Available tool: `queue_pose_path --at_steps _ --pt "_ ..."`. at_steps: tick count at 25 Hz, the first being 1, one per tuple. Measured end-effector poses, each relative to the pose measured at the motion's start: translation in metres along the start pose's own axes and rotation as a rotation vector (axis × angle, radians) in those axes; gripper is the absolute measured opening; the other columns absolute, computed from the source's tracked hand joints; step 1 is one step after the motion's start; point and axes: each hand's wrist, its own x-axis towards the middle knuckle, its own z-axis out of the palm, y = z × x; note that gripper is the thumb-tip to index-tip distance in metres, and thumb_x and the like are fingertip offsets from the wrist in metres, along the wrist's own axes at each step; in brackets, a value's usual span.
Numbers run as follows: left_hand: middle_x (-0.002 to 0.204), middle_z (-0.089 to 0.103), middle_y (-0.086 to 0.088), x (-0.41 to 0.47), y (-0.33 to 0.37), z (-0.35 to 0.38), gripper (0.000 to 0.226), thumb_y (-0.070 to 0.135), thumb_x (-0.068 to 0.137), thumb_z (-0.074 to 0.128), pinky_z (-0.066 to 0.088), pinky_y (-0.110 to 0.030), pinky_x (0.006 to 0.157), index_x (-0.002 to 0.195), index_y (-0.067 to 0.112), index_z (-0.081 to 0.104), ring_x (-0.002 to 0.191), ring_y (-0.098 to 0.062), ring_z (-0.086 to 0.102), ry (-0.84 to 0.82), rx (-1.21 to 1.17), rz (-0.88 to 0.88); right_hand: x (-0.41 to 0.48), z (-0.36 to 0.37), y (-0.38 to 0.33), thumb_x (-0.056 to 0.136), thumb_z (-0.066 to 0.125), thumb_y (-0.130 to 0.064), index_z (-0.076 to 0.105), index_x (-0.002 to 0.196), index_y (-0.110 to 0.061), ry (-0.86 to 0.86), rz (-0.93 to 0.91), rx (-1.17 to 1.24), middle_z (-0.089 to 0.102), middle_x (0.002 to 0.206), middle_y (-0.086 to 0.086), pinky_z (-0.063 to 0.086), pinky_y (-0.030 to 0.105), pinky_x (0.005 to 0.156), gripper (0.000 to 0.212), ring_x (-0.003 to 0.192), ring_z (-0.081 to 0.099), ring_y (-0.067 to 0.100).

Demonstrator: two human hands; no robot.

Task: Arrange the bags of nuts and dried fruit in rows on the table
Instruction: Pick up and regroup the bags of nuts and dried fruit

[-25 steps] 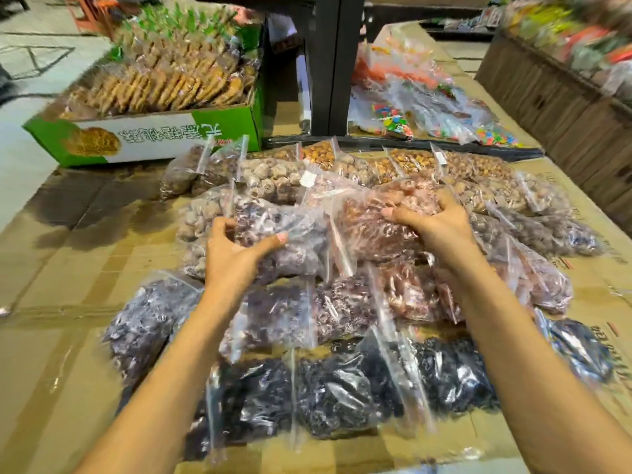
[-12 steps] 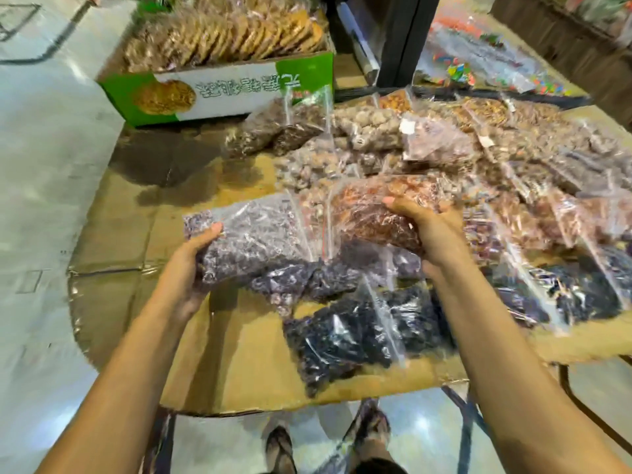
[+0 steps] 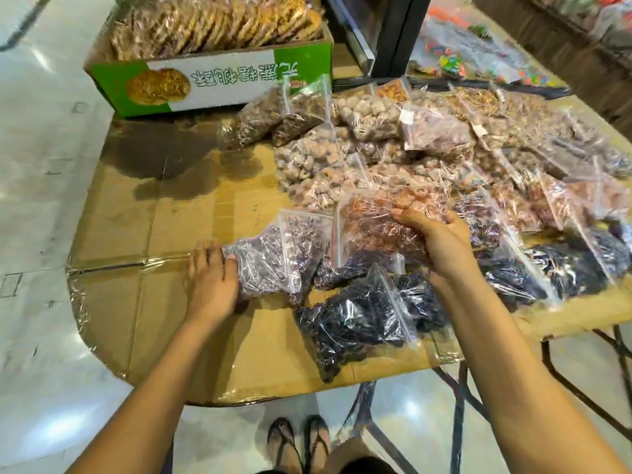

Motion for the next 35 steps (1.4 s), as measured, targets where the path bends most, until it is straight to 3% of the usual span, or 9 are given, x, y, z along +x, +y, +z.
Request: queue_pose_path --at_steps 4,8,12,15,18,23,26,30,35 --pt "0.154 0.029 -0.017 -0.007 0.036 0.002 0.07 0.054 0.095 0.029 0.016 -0.046 0.117 0.145 0.005 0.032 0.143 -0.03 0.023 0.186 -0.159 0.088 -0.003 -0.031 -0.002 0.054 0.093 -0.022 0.039 0.126 -0.009 0.046 -0.024 -0.005 0.07 0.102 0.005 0.06 0.028 0.072 0.09 0.077 0.074 0.011" --pt "0.153 0.032 -0.006 -0.045 0.135 0.019 0.067 0.055 0.093 0.037 0.023 -0.041 0.115 0.147 0.015 0.03 0.14 -0.022 0.029 0.098 -0.307 0.419 -0.003 -0.089 -0.013 0.031 0.098 -0.036 0.031 0.139 -0.013 0.084 -0.008 0.07 0.06 0.13 0.015 0.047 0.048 0.103 0.129 0.114 0.063 0.029" --pt "0.152 0.033 -0.004 -0.081 0.226 0.068 0.065 0.052 0.09 0.041 0.024 -0.034 0.113 0.145 0.019 0.031 0.137 -0.014 0.03 -0.028 -0.335 0.562 -0.005 -0.17 -0.034 0.036 0.097 -0.034 0.039 0.141 -0.002 0.132 -0.031 0.138 0.064 0.124 0.017 0.053 0.045 0.096 0.124 0.105 0.068 0.029" --pt "0.152 0.034 -0.005 -0.104 0.29 0.127 0.065 0.051 0.091 0.046 0.024 -0.035 0.113 0.146 0.019 0.031 0.138 -0.019 0.031 -0.092 -0.332 0.598 0.001 -0.261 -0.05 0.043 0.09 -0.023 0.04 0.142 -0.006 0.197 -0.1 0.137 0.071 0.11 0.009 0.058 0.044 0.086 0.112 0.092 0.072 0.024" --pt "0.152 0.032 -0.006 -0.129 0.358 0.186 0.064 0.045 0.093 0.051 0.02 -0.027 0.108 0.146 0.018 0.028 0.139 -0.023 0.029 -0.127 -0.33 0.578 0.009 -0.349 -0.065 0.037 0.091 -0.027 0.036 0.145 -0.018 0.27 -0.13 0.161 0.065 0.126 0.01 0.055 0.049 0.09 0.121 0.104 0.069 0.028" --pt "0.153 0.031 -0.004 -0.182 0.47 0.283 0.069 0.052 0.09 0.052 0.03 -0.041 0.109 0.146 0.026 0.024 0.138 -0.024 0.033 -0.29 -0.313 0.677 0.023 -0.491 -0.08 0.055 0.083 -0.013 0.033 0.145 -0.029 0.317 -0.164 0.221 0.062 0.128 0.004 0.057 0.039 0.081 0.105 0.111 0.065 0.026" --pt "0.155 0.026 -0.007 -0.192 0.51 0.323 0.073 0.052 0.09 0.052 0.023 -0.048 0.114 0.148 0.019 0.023 0.142 -0.028 0.024 -0.301 -0.178 0.767 0.043 -0.542 -0.087 0.062 0.078 -0.01 0.028 0.146 -0.037 0.312 -0.138 0.238 0.059 0.129 0.0 0.056 0.028 0.064 0.102 0.112 0.064 0.024" --pt "0.157 0.02 -0.014 -0.157 0.549 0.373 0.074 0.058 0.091 0.041 0.015 -0.049 0.117 0.148 0.013 0.025 0.144 -0.033 0.016 -0.089 0.189 0.919 0.112 -0.588 -0.098 0.076 0.075 -0.007 0.027 0.147 -0.04 0.327 -0.107 0.251 0.059 0.131 -0.002 0.057 0.033 0.067 0.092 0.105 0.068 0.022" --pt "0.157 0.018 -0.016 -0.107 0.596 0.422 0.078 0.064 0.088 0.035 0.015 -0.05 0.117 0.146 0.012 0.029 0.144 -0.034 0.016 -0.037 0.295 0.813 0.224 -0.611 -0.126 0.071 0.078 -0.012 0.028 0.147 -0.041 0.263 -0.027 0.164 0.056 0.133 0.0 0.059 0.033 0.062 0.095 0.104 0.065 0.021"
